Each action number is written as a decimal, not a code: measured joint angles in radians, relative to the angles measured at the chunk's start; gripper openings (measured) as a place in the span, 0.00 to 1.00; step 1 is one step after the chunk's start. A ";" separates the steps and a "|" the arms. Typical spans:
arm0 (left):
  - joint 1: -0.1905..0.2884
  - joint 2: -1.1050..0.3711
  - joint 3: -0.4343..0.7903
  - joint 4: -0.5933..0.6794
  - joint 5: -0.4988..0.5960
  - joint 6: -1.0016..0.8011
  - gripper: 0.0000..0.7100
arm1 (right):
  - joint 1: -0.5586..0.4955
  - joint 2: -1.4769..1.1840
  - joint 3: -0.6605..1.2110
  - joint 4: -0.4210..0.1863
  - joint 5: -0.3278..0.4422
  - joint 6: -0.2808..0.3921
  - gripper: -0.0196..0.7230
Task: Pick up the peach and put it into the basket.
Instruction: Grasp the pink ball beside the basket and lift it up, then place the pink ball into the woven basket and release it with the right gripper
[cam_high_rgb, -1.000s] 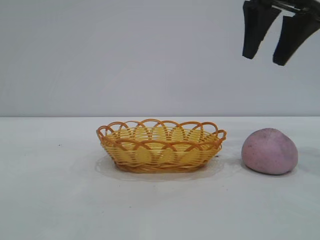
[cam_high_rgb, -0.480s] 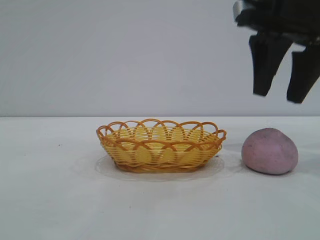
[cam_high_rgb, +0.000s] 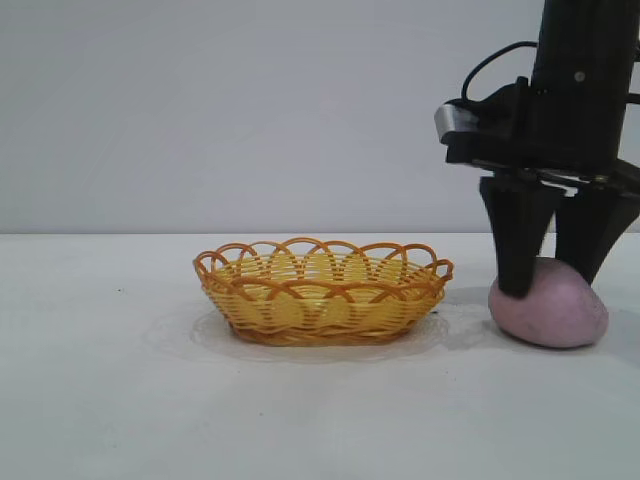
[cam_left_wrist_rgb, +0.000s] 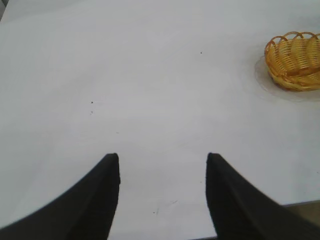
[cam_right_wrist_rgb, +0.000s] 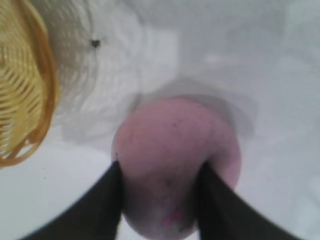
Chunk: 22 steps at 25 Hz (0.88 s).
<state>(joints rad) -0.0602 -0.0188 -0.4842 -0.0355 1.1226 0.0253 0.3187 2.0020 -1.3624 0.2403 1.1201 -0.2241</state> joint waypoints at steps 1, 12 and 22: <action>0.000 0.000 0.000 0.000 0.000 0.000 0.53 | 0.000 -0.009 -0.011 -0.004 0.016 0.000 0.03; 0.000 0.000 0.000 0.000 0.000 0.002 0.53 | 0.088 -0.111 -0.206 0.058 0.090 -0.002 0.03; 0.000 0.000 0.000 0.000 -0.001 0.002 0.53 | 0.256 0.045 -0.299 0.067 0.069 -0.002 0.03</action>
<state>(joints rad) -0.0602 -0.0188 -0.4842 -0.0355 1.1219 0.0271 0.5747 2.0474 -1.6610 0.3072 1.1887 -0.2260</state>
